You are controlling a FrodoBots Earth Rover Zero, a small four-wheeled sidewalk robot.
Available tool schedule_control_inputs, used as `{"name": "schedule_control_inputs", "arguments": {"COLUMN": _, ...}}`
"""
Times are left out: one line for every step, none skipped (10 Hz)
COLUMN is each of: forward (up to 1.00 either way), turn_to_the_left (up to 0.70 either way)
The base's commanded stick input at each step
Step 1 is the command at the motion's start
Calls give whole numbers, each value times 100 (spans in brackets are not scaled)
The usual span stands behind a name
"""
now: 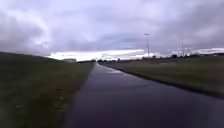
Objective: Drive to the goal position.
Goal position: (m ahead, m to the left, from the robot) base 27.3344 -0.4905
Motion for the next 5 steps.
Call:
{"name": "schedule_control_inputs", "arguments": {"forward": 70, "turn_to_the_left": 0}}
{"name": "schedule_control_inputs", "arguments": {"forward": 70, "turn_to_the_left": 0}}
{"name": "schedule_control_inputs", "arguments": {"forward": 70, "turn_to_the_left": 0}}
{"name": "schedule_control_inputs", "arguments": {"forward": 70, "turn_to_the_left": 0}}
{"name": "schedule_control_inputs", "arguments": {"forward": 70, "turn_to_the_left": 0}}
